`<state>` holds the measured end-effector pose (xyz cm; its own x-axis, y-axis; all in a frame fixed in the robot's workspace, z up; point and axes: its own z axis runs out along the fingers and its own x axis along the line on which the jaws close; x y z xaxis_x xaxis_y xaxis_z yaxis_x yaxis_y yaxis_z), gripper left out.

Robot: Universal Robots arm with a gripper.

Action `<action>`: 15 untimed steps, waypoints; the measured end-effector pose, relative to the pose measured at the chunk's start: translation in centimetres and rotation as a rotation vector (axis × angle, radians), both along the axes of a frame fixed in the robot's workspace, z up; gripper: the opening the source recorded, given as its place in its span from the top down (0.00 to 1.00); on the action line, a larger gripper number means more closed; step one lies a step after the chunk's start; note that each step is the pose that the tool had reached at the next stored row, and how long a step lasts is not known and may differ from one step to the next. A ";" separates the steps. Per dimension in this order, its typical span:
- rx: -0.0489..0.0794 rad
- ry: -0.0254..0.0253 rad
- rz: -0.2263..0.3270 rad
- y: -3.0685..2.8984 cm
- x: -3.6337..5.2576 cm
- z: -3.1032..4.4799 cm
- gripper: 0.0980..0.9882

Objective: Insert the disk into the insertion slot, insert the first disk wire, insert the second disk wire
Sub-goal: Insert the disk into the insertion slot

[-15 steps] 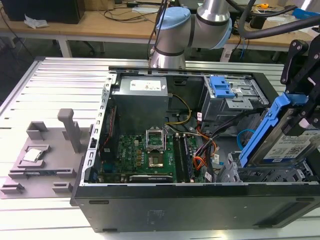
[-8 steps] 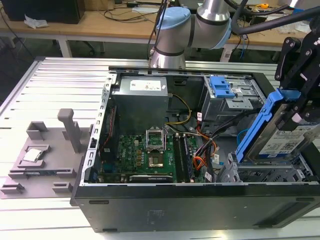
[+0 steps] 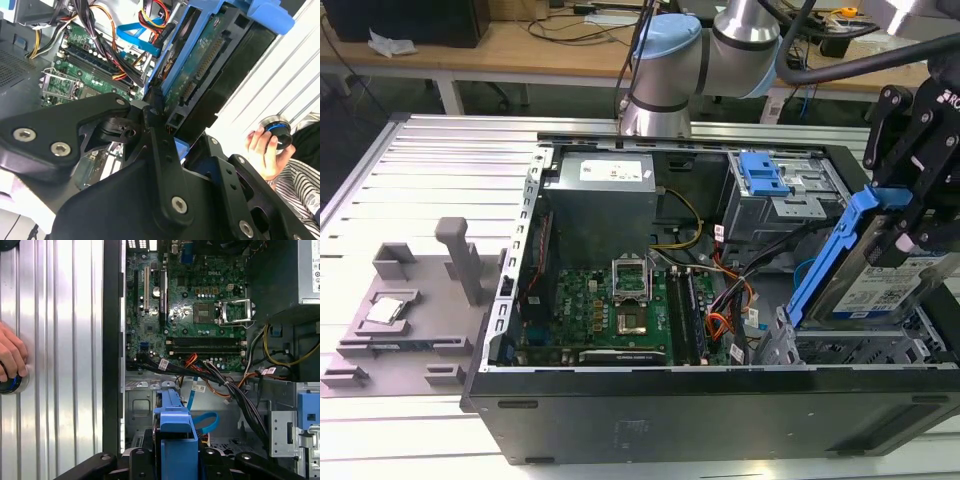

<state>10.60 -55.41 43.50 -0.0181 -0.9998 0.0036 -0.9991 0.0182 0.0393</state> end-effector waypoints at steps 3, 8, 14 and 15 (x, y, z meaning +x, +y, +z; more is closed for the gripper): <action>0.000 0.0000 0.000 0.00 0.00 -0.52 0.70; 0.000 0.0000 0.000 0.00 0.00 -1.07 0.70; 0.000 0.0000 0.000 0.00 0.00 -1.72 0.70; 0.000 0.0001 0.000 0.00 0.00 -1.90 0.70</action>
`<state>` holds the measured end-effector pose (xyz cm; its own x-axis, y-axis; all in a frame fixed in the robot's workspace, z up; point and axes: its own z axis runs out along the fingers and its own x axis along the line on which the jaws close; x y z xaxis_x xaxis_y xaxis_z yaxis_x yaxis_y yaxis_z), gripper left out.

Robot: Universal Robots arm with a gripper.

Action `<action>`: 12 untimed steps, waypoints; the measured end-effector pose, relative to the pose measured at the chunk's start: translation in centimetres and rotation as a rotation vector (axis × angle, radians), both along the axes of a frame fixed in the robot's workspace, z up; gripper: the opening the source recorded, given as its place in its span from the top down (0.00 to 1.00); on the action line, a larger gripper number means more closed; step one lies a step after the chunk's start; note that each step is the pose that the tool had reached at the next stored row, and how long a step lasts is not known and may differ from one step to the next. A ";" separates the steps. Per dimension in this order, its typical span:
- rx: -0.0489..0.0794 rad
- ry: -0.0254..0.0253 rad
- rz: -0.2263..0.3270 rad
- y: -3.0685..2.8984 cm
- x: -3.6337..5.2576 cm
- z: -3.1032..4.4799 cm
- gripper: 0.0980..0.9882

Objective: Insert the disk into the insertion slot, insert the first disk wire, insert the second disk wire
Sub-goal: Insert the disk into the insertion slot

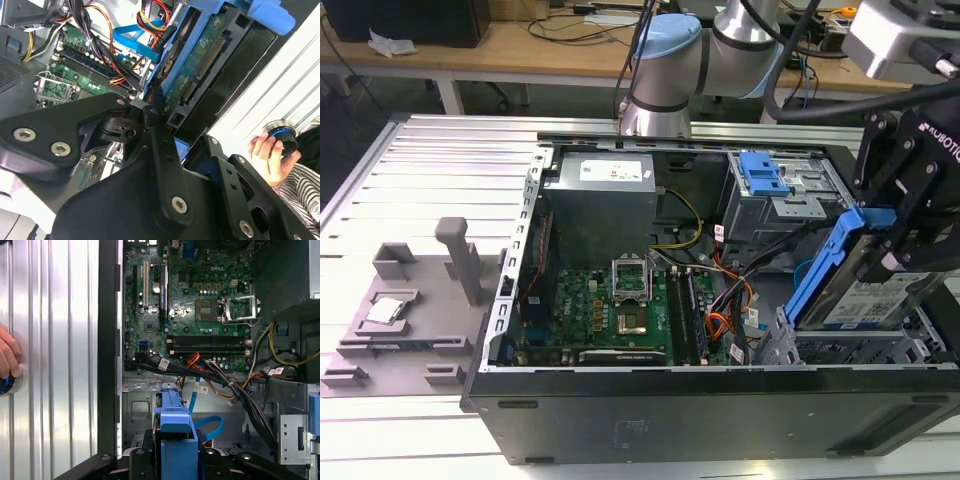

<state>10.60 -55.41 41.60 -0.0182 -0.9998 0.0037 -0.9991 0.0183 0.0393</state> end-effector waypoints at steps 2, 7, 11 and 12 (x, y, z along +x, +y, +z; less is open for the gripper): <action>0.000 -0.0001 0.000 0.00 0.00 -0.16 0.70; 0.000 0.0000 0.000 0.00 0.00 -0.56 0.70; 0.000 -0.0001 0.000 0.00 0.00 -0.95 0.70; 0.000 0.0000 0.000 0.00 0.00 -1.03 0.70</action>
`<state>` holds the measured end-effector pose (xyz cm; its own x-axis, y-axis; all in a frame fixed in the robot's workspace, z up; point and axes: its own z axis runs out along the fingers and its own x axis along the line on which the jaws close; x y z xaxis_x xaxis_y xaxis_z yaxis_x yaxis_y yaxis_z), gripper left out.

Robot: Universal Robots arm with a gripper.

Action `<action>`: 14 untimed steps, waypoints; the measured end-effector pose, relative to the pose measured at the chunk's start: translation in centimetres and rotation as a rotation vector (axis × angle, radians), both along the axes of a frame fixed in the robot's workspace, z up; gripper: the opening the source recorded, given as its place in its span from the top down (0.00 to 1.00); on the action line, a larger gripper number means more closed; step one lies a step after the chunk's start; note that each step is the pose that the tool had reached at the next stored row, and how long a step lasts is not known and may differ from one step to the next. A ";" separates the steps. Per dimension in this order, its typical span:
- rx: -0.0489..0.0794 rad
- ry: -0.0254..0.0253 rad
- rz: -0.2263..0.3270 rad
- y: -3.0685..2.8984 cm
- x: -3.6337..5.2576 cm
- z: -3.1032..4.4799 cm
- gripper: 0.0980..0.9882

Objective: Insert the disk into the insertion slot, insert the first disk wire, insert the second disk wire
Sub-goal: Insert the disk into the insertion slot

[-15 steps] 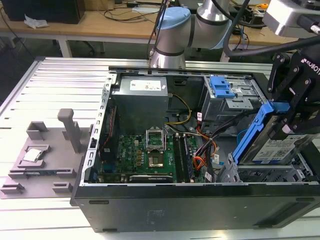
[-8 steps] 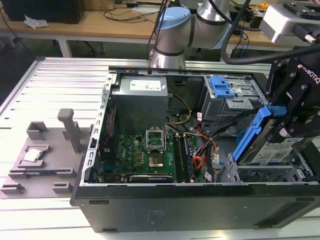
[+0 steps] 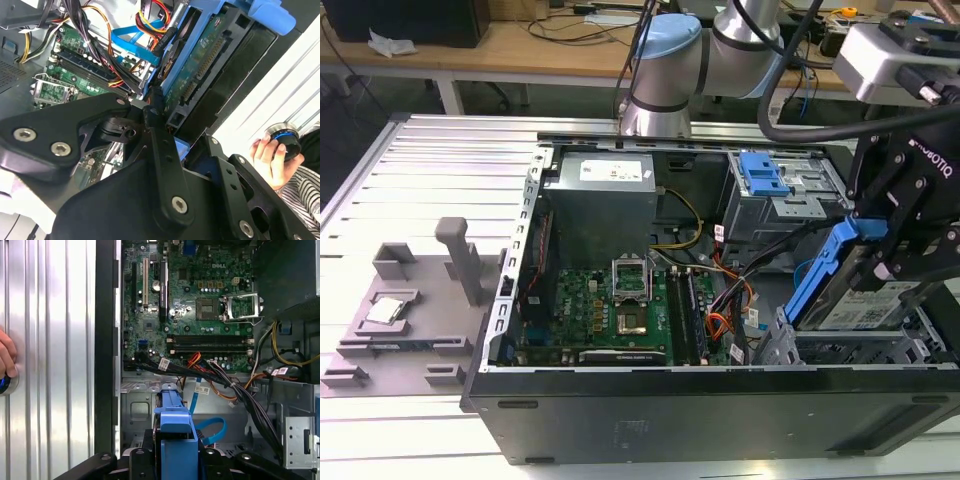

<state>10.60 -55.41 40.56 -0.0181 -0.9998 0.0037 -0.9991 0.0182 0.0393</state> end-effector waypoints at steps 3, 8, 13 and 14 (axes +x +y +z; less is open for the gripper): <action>0.000 0.0000 0.000 0.00 0.00 -0.36 0.70; 0.000 0.0000 0.000 0.00 0.00 -1.01 0.70; 0.000 0.0000 0.000 0.00 0.00 -1.35 0.70; 0.000 0.0000 0.000 0.00 0.00 -1.36 0.70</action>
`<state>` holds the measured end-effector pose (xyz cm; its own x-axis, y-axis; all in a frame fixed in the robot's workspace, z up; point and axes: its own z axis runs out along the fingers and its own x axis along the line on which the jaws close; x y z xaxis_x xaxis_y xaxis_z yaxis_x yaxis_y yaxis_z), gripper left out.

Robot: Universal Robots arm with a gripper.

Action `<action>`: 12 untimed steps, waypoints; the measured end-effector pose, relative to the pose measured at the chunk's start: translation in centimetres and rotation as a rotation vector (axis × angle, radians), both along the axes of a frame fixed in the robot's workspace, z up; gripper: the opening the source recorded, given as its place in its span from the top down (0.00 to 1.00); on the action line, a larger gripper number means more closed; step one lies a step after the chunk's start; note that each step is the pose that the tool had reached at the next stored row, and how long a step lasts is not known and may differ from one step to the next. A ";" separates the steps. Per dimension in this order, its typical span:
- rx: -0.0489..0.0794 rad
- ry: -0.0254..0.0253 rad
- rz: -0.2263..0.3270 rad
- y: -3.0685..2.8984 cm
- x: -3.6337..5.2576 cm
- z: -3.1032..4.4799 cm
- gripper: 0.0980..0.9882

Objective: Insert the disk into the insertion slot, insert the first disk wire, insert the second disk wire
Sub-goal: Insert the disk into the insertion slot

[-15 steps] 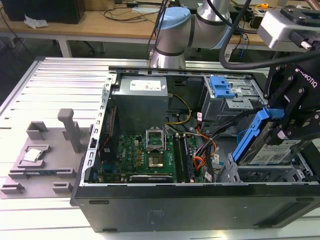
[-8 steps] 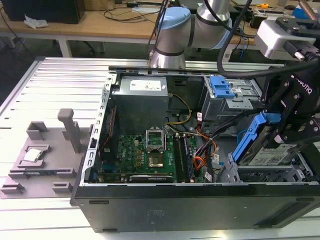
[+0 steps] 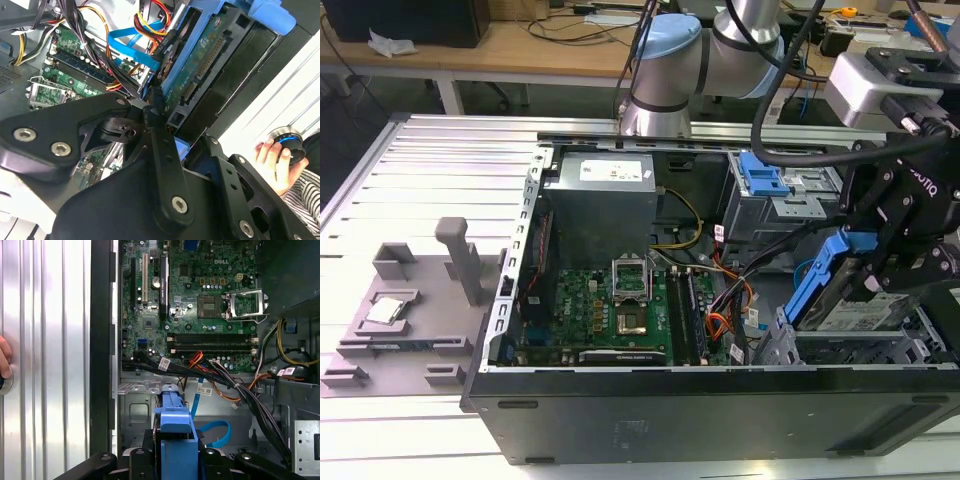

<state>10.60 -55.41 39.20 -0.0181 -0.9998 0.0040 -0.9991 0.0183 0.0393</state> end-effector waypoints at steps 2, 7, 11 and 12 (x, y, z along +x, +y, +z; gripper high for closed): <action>0.000 0.0000 0.000 0.00 0.00 0.00 0.69; 0.000 0.0000 0.000 0.00 0.00 -0.02 0.70; 0.000 0.0000 0.000 0.00 0.00 -0.03 0.91; 0.000 0.0000 0.000 0.00 0.00 -0.04 0.99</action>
<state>10.60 -55.41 39.17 -0.0181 -0.9998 0.0040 -0.9991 0.0182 0.0393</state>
